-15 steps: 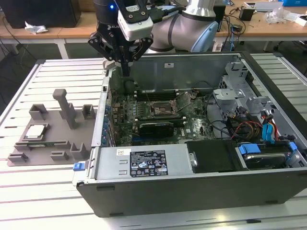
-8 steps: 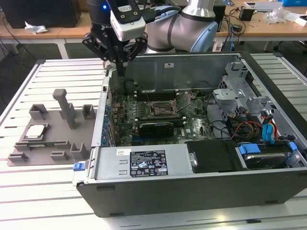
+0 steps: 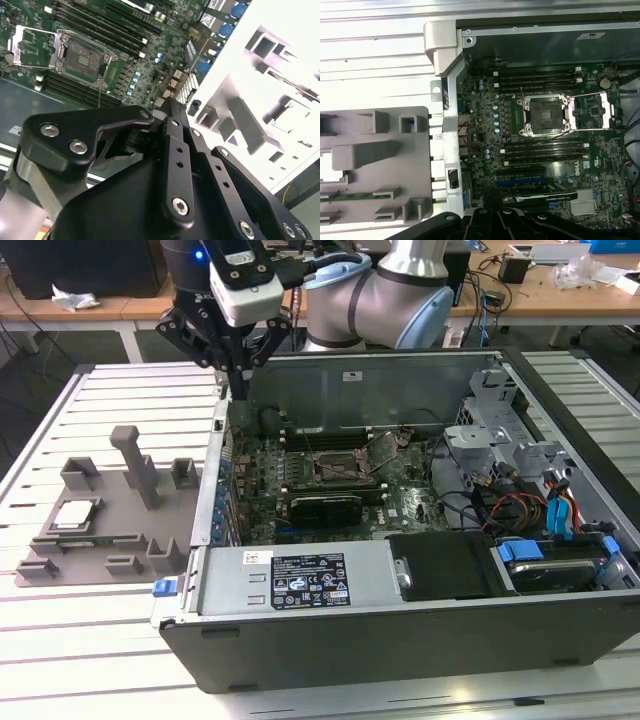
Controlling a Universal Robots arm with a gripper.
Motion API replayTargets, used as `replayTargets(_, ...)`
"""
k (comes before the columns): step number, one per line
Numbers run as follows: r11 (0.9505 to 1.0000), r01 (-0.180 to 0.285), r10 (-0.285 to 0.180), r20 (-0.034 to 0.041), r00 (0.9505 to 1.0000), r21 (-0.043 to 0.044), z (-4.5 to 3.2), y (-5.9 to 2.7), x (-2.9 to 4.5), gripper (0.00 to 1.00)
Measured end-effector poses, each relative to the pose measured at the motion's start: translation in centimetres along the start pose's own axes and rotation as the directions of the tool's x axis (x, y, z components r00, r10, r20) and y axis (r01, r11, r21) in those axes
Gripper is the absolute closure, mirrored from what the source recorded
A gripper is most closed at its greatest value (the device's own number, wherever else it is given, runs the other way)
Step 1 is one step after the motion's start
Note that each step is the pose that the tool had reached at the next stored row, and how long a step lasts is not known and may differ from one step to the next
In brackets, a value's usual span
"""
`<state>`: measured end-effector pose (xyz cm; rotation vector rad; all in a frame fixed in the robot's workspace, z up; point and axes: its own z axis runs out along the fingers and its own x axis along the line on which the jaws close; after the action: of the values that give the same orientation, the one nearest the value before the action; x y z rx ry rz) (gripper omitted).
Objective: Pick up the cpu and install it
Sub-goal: 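Reach for the cpu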
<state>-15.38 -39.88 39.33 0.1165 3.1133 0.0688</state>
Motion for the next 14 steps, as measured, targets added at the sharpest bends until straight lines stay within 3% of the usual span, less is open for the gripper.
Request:
replayTargets(13,1.0000,0.000,0.000,0.0005,1.0000,-0.0001,-0.05,-0.14,1.92,0.89)
replayTargets(14,1.0000,0.000,0.000,0.0010,1.0000,-0.0001,-0.08,-0.22,3.15,0.89)
